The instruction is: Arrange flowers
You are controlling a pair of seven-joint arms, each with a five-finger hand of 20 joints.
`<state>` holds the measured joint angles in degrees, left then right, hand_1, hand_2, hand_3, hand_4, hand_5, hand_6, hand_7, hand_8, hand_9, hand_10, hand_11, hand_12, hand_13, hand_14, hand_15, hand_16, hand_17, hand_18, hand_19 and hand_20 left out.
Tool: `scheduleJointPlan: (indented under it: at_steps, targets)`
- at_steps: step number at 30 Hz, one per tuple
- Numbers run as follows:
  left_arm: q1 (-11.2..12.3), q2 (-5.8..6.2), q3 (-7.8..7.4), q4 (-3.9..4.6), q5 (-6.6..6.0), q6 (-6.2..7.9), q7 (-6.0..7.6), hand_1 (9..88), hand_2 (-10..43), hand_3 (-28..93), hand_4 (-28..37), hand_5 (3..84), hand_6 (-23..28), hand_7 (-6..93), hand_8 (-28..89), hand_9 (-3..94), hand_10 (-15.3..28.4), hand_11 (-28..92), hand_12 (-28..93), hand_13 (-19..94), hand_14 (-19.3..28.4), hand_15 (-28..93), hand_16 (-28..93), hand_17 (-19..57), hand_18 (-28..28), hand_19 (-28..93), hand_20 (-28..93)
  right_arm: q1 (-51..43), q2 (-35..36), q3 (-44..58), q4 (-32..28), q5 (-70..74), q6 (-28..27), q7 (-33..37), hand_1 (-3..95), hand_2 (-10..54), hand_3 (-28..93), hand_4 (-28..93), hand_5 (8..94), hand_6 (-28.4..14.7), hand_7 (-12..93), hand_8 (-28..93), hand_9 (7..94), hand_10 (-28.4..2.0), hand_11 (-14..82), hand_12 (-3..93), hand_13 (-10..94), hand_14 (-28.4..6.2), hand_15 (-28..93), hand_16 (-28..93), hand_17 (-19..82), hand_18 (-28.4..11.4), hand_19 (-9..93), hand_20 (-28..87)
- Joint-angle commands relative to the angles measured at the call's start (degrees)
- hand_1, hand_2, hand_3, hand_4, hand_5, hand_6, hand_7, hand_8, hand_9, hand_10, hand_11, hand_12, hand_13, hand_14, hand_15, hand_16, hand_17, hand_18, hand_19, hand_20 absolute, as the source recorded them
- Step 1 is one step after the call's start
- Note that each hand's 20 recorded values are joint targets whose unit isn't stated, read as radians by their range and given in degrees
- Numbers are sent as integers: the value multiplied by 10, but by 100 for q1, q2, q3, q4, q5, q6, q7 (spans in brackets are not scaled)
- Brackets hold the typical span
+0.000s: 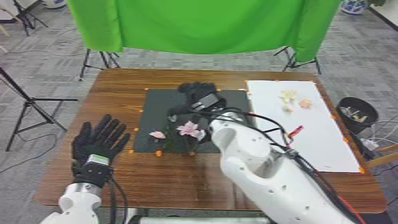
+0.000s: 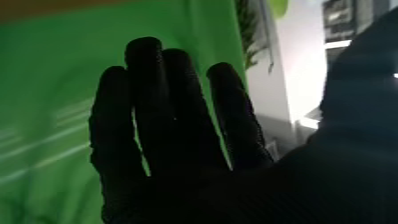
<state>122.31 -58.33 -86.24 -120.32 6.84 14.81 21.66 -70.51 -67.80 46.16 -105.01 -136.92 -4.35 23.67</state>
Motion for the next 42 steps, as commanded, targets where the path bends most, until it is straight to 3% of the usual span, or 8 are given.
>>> scheduleJointPlan:
  at_steps: [1,4,7,13,27,32,36,42]
  targets:
    - [255,17,-111,-132,56,-184,294,264,153,700,-283,405,101,139,-83,333,165,239,114,228,171,406,-75,-69,152,371,86,-358,1357,1476,195,747,139,80,236,49,784,-280,458,-59,155,-113,450,-194,144,172,416,-164,485,153,221,-214,762,402]
    - [264,42,-150,-129,120,-273,340,263,153,700,-283,404,101,137,-83,332,164,237,114,228,171,402,-76,-69,152,370,86,-470,1725,1815,430,705,114,225,263,48,806,-279,444,-62,156,-115,420,-181,112,158,401,-156,401,132,215,-209,753,387]
    - [297,111,-210,-159,99,-203,455,261,153,701,-283,404,101,136,-83,331,161,235,114,228,171,401,-75,-69,153,369,86,-587,1903,2024,606,674,6,359,329,26,830,-278,438,-56,165,-120,413,-157,114,150,405,-143,343,137,214,-206,749,376]
    - [474,82,-364,-219,-15,-81,618,261,154,698,-283,405,101,133,-82,332,161,233,115,229,171,399,-73,-69,153,368,87,-682,1928,2150,706,474,-1032,496,419,-41,842,-282,465,-40,188,-140,472,-125,155,146,446,-116,333,158,231,-194,756,366]
    - [408,28,-323,-187,22,-40,471,261,152,702,-283,407,102,134,-81,334,163,234,118,232,171,399,-71,-70,154,370,89,-588,1803,1937,1237,790,-1339,693,486,-68,774,-283,536,-15,164,-137,542,-112,104,115,509,-98,241,173,251,-189,751,347]
    - [430,39,-328,-191,-3,-31,507,262,154,701,-283,408,102,136,-82,337,164,236,118,234,173,405,-71,-70,154,370,90,-716,1826,1857,1270,642,-1153,662,518,-27,677,-283,647,10,197,-66,690,-107,132,139,566,-98,303,202,255,-187,759,364]
    - [436,43,-324,-196,-19,-43,526,262,155,701,-283,410,102,137,-82,340,165,238,118,236,174,407,-72,-68,153,370,89,-839,1883,1844,1195,585,-768,544,586,-17,639,-283,730,20,213,-16,807,-95,115,275,625,-80,317,321,264,-177,753,387]
    - [435,14,-330,-196,-9,-35,493,262,156,701,-283,410,103,138,-82,340,164,239,116,236,174,407,-73,-68,153,370,89,-928,2015,1765,571,484,-367,415,604,-20,628,-283,754,25,216,-1,841,-86,132,317,653,-73,315,357,270,-174,751,393]
